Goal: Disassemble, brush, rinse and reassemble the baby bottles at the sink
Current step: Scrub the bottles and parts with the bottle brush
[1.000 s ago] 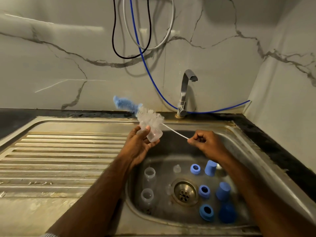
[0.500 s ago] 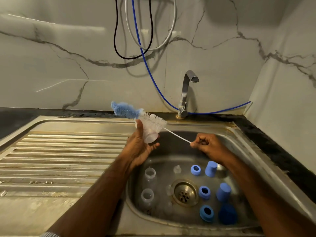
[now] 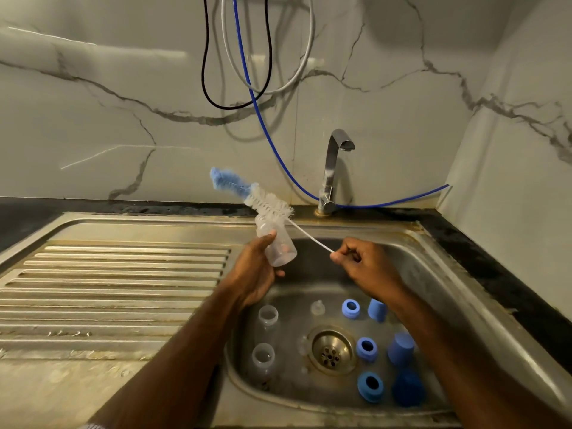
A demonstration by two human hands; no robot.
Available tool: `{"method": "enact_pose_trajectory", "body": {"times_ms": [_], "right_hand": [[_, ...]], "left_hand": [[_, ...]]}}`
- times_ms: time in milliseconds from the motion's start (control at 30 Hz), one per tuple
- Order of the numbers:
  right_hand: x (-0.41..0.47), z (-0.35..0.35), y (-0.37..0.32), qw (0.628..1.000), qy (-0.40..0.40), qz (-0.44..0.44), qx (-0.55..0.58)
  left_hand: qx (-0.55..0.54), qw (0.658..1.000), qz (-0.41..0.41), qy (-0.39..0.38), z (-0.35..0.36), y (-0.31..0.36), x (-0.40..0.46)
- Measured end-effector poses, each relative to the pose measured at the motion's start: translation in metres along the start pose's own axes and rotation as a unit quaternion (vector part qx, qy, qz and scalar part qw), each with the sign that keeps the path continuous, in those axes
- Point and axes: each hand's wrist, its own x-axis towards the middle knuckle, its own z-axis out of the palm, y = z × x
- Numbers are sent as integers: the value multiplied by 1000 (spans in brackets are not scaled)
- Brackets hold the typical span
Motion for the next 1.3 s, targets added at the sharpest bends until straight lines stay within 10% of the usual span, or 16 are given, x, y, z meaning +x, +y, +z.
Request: {"method": "enact_pose_trajectory", "body": {"times_ms": [633,1300], "right_hand": [[1,1,-3,999,-29,7,39],[-3,-7,-10,999,9,0,37]], "left_hand": [[-308,947,13,88,-7,17,2],[-282,957,-15,68,-6,18,2]]}}
